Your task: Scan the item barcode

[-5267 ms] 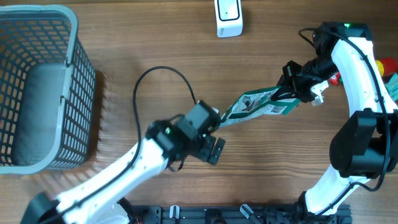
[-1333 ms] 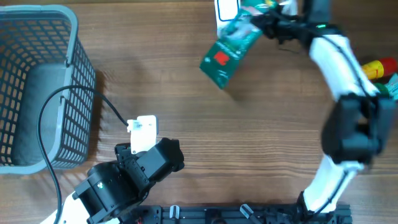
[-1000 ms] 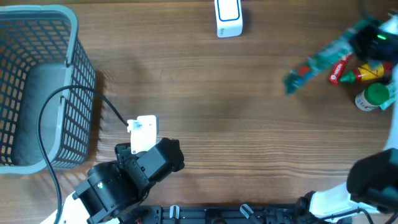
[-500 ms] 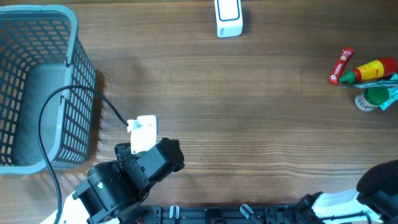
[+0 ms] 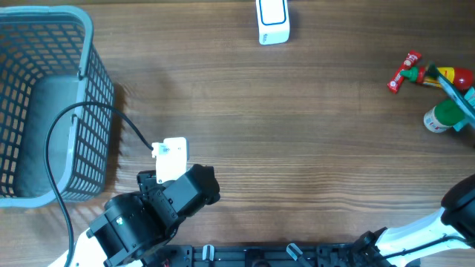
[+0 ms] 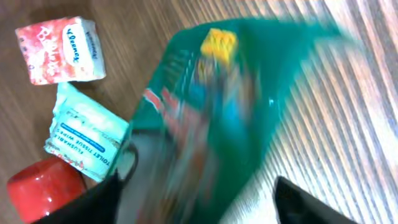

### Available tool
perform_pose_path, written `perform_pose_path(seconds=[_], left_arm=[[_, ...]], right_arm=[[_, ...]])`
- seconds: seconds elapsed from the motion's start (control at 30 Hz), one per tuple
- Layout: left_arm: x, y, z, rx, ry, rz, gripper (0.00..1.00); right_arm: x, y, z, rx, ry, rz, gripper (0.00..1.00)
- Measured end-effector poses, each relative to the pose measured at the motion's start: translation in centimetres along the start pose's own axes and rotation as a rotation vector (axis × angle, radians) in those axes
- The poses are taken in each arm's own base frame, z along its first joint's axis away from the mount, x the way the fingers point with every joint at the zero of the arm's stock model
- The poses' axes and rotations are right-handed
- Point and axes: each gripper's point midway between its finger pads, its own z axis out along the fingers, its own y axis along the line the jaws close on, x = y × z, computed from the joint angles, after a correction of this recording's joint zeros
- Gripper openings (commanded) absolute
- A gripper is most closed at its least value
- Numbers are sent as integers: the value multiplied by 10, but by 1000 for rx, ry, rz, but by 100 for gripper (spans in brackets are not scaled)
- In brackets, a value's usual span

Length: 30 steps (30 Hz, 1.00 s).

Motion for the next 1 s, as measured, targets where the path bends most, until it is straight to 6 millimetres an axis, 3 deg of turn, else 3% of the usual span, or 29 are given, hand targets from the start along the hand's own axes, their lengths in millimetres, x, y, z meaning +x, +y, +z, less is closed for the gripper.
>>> perform_pose_path(seconds=[0.03,0.17,0.27,0.33,0.5,0.73,0.83,1.0], left_arm=[[0,0,0,0,0,0,100],[0,0,0,0,0,0,100],[0,0,0,0,0,0,100],[0,0,0,0,0,0,100],[0,0,0,0,0,0,100],[0,0,0,0,0,0,100],[0,0,0,0,0,0,100],[0,0,0,0,0,0,100]], right_arm=[[0,0,0,0,0,-11,98],[5,3,-9,-36,32,-51,100],[18,15,-43,-157,109,-102,100],[31,24,-78,-280,173,-164,100],[88,30,-145,-491,303,-441,100],[198,1,-224,-724,401,-1015,100],[249,-25,-268,-872,419,-1276,100],[284,-75,-331,-1069,439,-1456,100]])
